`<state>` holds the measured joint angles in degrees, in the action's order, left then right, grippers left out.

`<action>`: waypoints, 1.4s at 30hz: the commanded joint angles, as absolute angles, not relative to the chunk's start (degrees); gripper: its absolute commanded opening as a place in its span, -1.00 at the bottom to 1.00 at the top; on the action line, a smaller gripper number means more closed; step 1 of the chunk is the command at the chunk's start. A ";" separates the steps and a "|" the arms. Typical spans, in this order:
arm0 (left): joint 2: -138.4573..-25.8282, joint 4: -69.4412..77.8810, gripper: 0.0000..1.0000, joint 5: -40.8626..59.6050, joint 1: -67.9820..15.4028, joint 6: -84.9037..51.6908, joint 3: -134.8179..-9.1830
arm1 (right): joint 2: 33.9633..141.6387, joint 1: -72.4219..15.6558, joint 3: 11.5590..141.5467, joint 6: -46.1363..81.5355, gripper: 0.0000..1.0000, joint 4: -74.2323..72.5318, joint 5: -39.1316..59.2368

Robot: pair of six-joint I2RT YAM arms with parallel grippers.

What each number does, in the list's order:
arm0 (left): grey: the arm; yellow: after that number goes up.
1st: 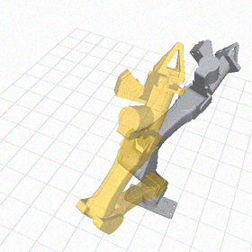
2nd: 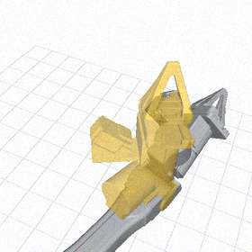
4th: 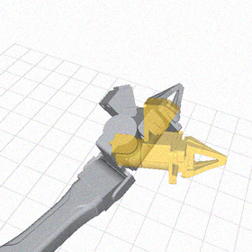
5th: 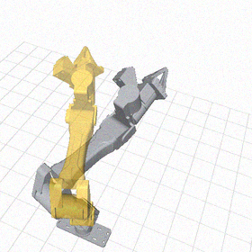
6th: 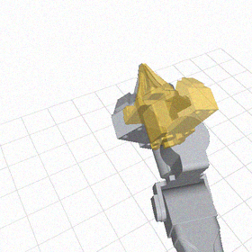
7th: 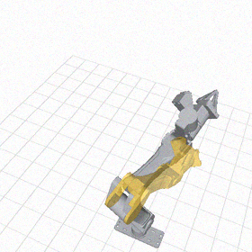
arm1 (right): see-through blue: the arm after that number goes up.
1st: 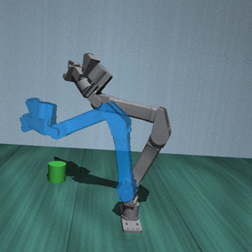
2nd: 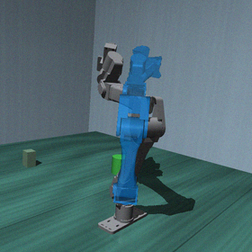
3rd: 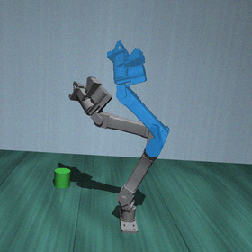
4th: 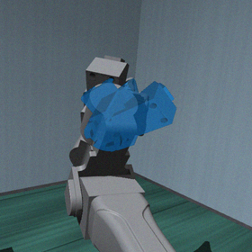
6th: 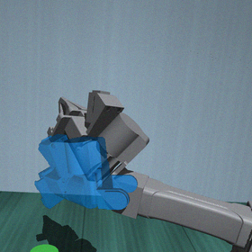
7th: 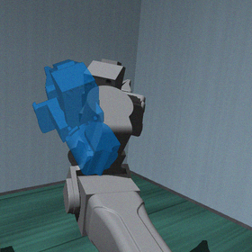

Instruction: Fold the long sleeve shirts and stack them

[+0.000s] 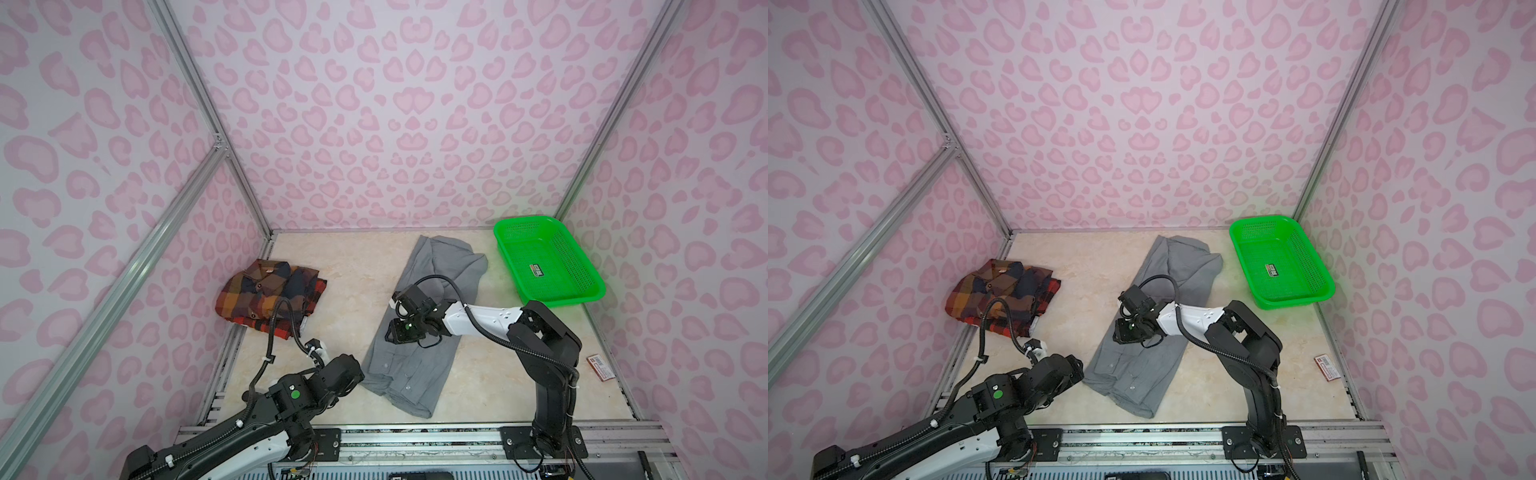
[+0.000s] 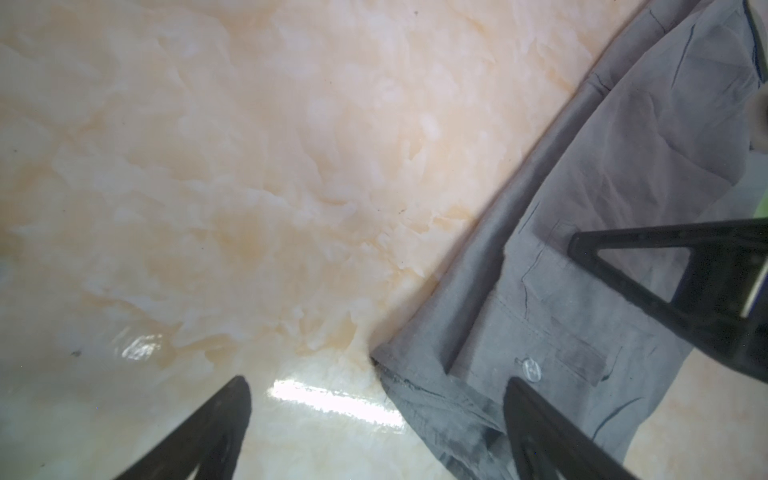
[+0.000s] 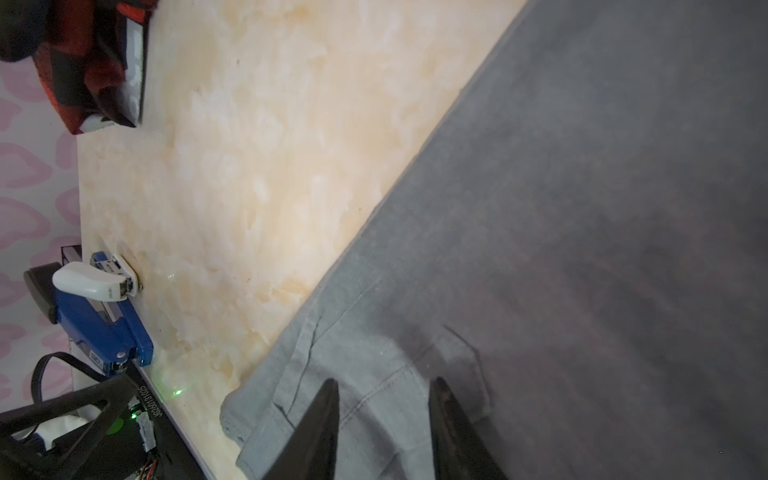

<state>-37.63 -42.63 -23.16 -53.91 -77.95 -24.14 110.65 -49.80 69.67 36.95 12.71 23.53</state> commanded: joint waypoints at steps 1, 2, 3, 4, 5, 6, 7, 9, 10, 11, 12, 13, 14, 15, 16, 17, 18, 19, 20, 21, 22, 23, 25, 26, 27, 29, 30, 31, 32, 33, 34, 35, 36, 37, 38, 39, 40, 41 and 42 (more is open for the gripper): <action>-37.59 -44.03 0.93 -24.68 -53.20 -76.71 -24.69 | 108.96 -51.48 66.45 37.88 -0.25 9.98 25.46; -37.68 -44.18 0.93 -24.70 -53.01 -76.48 -24.71 | 107.71 -51.92 64.41 37.73 -0.24 10.05 25.55; -37.83 -44.16 0.93 -24.68 -52.85 -76.30 -24.87 | 106.35 -52.37 62.38 37.25 -0.24 10.73 25.45; -37.90 -44.13 0.94 -24.70 -52.78 -76.04 -24.85 | 105.17 -52.75 60.37 36.82 -0.24 11.34 25.32; -37.89 -44.12 0.94 -24.68 -52.65 -75.95 -24.71 | 103.44 -53.33 57.87 36.44 -0.24 11.82 25.23; -37.96 -44.03 0.93 -24.74 -52.64 -75.93 -24.62 | 101.70 -53.72 55.28 36.28 -0.24 12.26 25.17; -38.03 -43.90 0.93 -24.78 -52.52 -75.94 -24.49 | 100.04 -54.19 52.99 36.29 -0.25 12.67 24.99; -38.28 -43.53 0.94 -24.70 -52.31 -75.70 -24.38 | 96.28 -54.71 48.07 36.18 -0.25 14.25 24.63; -38.51 -43.44 0.94 -24.70 -52.22 -75.46 -24.35 | 94.66 -54.84 46.19 36.05 -0.25 14.94 24.92; -38.73 -43.28 0.94 -24.61 -52.12 -75.26 -24.36 | 92.64 -54.77 44.25 35.88 -0.25 15.75 25.07; -39.08 -43.10 0.94 -24.61 -52.03 -74.96 -24.44 | 90.72 -54.71 42.71 35.67 -0.25 16.96 24.63; -39.36 -42.96 0.94 -24.57 -51.95 -74.73 -24.55 | 89.20 -54.63 41.79 35.30 -0.25 18.22 24.33; -39.83 -42.84 0.94 -24.52 -51.86 -74.54 -24.59 | 87.70 -54.27 40.91 34.84 -0.24 19.61 24.26; -40.22 -42.56 0.94 -24.48 -51.77 -74.38 -24.74 | 86.06 -53.47 40.22 34.45 -0.25 20.94 24.27; -40.57 -42.21 0.94 -24.32 -51.77 -74.13 -24.86 | 84.73 -52.51 39.65 34.08 -0.25 21.98 24.24; -40.98 -41.85 0.94 -24.14 -51.68 -73.88 -25.08 | 83.12 -51.00 39.00 33.57 -0.25 23.00 24.34; -41.34 -41.54 0.94 -23.96 -51.68 -73.76 -25.15 | 81.71 -49.55 38.41 33.09 -0.24 23.69 24.58; -41.69 -41.32 0.94 -23.70 -51.67 -73.72 -25.29 | 80.41 -47.70 38.05 32.23 -0.25 25.02 25.15; -41.92 -41.06 0.94 -23.32 -51.68 -73.74 -25.23 | 79.19 -45.82 37.97 31.00 -0.25 26.64 25.91; -42.10 -40.82 0.94 -22.92 -51.67 -73.74 -25.30 | 78.01 -44.30 38.16 29.71 -0.25 28.18 26.69; -42.12 -40.62 0.94 -22.46 -51.68 -73.74 -25.13 | 76.43 -42.38 38.79 28.15 -0.24 30.56 27.37; -42.03 -40.50 0.94 -22.26 -51.68 -73.83 -25.02 | 74.40 -40.46 39.74 26.99 -0.24 32.77 27.67; -41.71 -40.13 0.94 -22.21 -51.68 -73.61 -24.69 | 70.80 -37.06 42.57 25.66 -0.23 36.09 27.62; -41.58 -39.63 0.94 -22.30 -51.66 -73.30 -24.44 | 69.37 -35.29 44.14 25.63 -0.22 37.03 27.25; -41.64 -39.17 0.95 -22.58 -51.68 -72.93 -24.48 | 68.32 -33.53 45.21 26.30 -0.21 36.66 26.40; -42.28 -36.39 0.96 -22.33 -51.60 -71.13 -24.54 | 67.90 -29.81 46.68 27.09 -0.21 35.65 25.49; -43.03 -34.64 0.96 -21.83 -51.55 -69.87 -24.81 | 68.47 -27.70 46.96 27.59 -0.21 35.17 25.91; -44.00 -33.48 0.97 -21.19 -51.54 -68.84 -25.40 | 69.22 -25.99 47.10 28.07 -0.20 34.71 26.67; -45.57 -31.83 0.97 -20.06 -51.59 -66.90 -26.33 | 70.32 -23.84 47.22 28.27 -0.20 34.40 27.84; -47.28 -30.99 0.97 -19.12 -51.59 -65.22 -27.33 | 71.48 -22.16 47.23 28.62 -0.19 34.31 29.05; -48.75 -30.67 0.97 -18.18 -51.59 -64.21 -28.09 | 72.23 -21.49 46.69 29.34 -0.17 33.86 29.61; -50.12 -29.67 0.98 -16.82 -51.59 -63.02 -28.53 | 72.37 -21.36 45.66 30.20 -0.16 32.74 30.17; -51.11 -27.87 0.98 -14.85 -51.57 -61.71 -28.42 | 71.84 -21.57 44.17 31.31 -0.14 31.31 30.38; -51.71 -26.93 0.99 -13.59 -51.59 -61.05 -28.19 | 71.13 -22.04 42.94 32.73 -0.12 30.03 30.22; -52.13 -26.35 0.99 -12.99 -51.68 -61.32 -27.81 | 70.24 -22.92 41.04 34.08 -0.10 28.32 30.18; -52.10 -24.75 1.00 -12.03 -51.68 -61.20 -26.80 | 69.44 -24.13 39.27 35.56 -0.08 27.27 29.62; -51.81 -22.69 1.00 -11.08 -51.68 -60.65 -25.77 | 68.87 -25.03 37.98 36.76 -0.06 26.93 29.24; -51.60 -20.47 1.00 -9.61 -51.68 -59.79 -24.60 | 67.84 -25.76 36.47 38.04 -0.04 26.82 28.90; -51.71 -18.53 1.00 -8.21 -51.68 -58.80 -23.82 | 66.41 -26.37 34.78 39.56 -0.01 26.63 28.36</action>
<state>-51.70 -25.47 -12.80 -51.70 -62.37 -25.32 68.40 -25.32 37.60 34.35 29.06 28.95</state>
